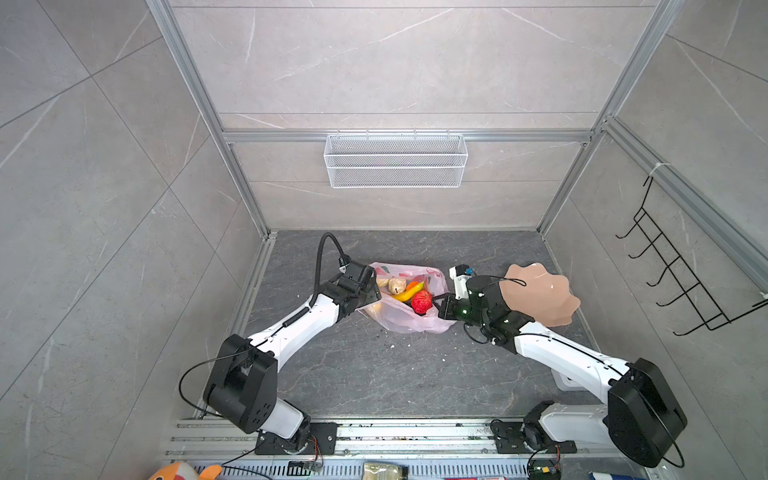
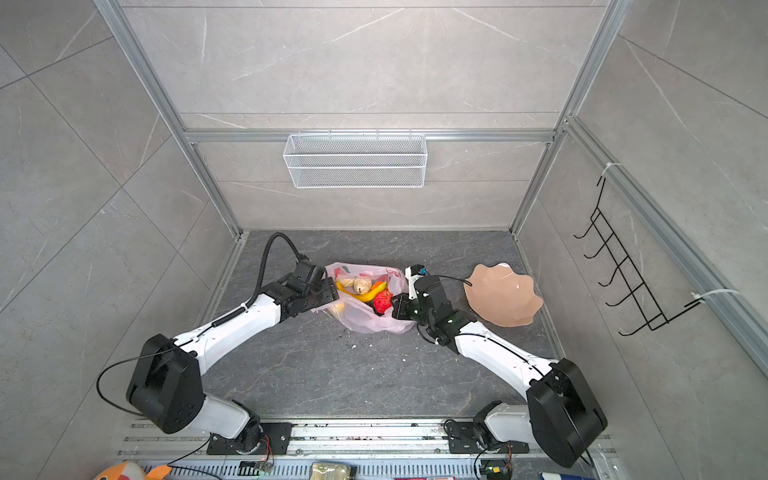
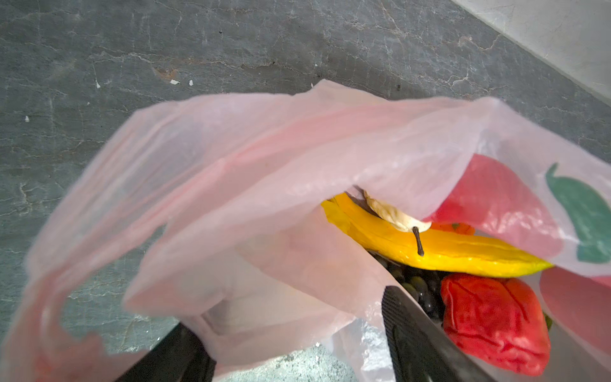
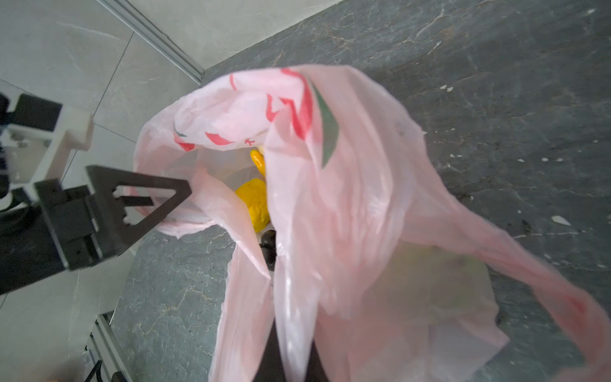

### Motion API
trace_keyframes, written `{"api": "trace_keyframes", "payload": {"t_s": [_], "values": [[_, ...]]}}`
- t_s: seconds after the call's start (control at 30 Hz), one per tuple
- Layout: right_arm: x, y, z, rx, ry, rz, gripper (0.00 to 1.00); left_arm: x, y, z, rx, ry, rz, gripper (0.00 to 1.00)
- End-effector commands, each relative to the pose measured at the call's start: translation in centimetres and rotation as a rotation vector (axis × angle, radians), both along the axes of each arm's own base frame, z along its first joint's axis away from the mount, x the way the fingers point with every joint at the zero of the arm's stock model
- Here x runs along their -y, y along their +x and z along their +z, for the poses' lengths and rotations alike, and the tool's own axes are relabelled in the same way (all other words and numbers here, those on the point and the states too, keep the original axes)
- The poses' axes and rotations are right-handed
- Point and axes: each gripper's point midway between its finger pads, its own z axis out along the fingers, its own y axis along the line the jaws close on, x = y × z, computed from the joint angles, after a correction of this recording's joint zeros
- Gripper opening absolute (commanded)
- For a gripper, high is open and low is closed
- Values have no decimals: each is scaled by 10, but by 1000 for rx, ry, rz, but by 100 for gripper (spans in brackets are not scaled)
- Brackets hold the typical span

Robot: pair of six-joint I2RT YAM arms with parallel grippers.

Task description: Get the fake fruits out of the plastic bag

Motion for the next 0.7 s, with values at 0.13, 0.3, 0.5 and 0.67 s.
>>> {"api": "trace_keyframes", "payload": {"t_s": [0.13, 0.3, 0.5, 0.67], "values": [[1, -12, 13, 82, -13, 33, 0, -1, 29, -20, -45, 45, 49, 79], [10, -14, 14, 96, -18, 19, 0, -9, 41, -33, -54, 46, 61, 72], [33, -4, 13, 80, 41, -31, 0, -30, 40, -44, -35, 16, 63, 39], [38, 3, 9, 67, 34, -43, 0, -41, 33, -42, 18, 8, 25, 11]]}}
